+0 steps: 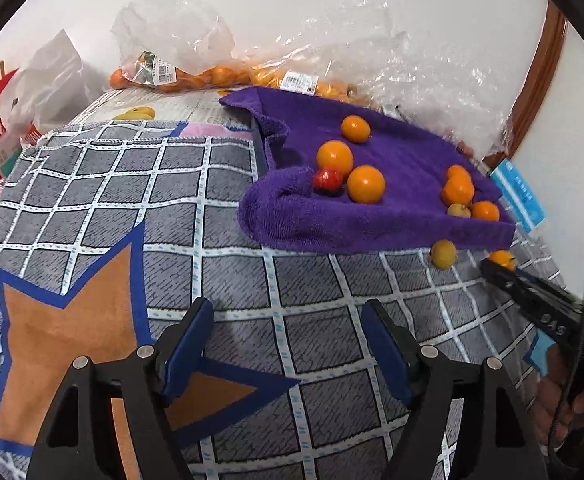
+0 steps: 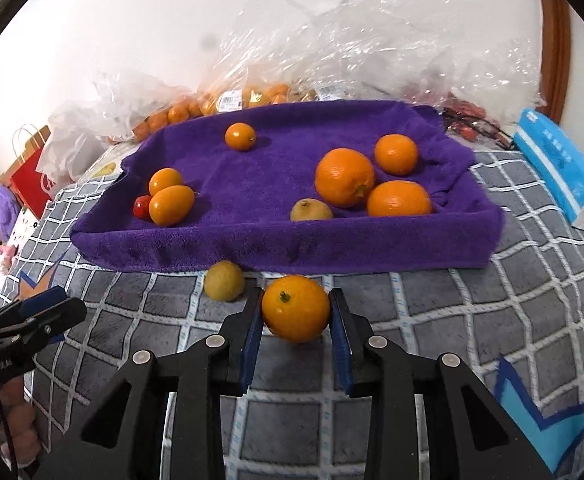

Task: Organize fruits
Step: 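Grasp the small yellow fruit with the left gripper while the right gripper holds the orange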

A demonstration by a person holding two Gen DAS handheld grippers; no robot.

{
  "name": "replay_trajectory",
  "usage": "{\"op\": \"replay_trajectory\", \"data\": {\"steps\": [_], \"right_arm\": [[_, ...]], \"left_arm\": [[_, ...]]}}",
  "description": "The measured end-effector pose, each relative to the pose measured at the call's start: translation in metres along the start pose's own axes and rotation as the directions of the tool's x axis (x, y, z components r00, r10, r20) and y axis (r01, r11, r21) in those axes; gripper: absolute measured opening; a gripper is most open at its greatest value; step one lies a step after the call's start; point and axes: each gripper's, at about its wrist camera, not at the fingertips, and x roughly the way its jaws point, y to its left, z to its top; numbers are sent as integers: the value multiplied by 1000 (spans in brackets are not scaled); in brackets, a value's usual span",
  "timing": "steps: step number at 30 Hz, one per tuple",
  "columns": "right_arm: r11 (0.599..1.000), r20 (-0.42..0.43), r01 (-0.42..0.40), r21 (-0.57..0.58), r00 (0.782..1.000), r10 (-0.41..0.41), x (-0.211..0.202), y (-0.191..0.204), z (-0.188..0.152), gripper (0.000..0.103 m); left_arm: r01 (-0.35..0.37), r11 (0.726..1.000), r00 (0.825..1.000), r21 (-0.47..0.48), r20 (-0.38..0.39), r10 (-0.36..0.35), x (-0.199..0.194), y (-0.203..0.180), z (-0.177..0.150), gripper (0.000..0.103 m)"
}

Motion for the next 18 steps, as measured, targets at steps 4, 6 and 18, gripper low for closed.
{"op": "replay_trajectory", "data": {"steps": [4, 6, 18], "right_arm": [[999, -4, 40, -8, 999, -40, -10, -14, -8, 32], [999, -3, 39, 1, 999, -39, -14, -24, -13, 32], [997, 31, 42, 71, 999, -45, -29, -61, -31, 32]], "left_arm": [[24, 999, 999, -20, -44, -25, 0, -8, 4, 73], [19, 1000, 999, -16, -44, -20, -1, -15, 4, 73], [-21, 997, 999, 79, -46, 24, 10, -64, -2, 73]]}}
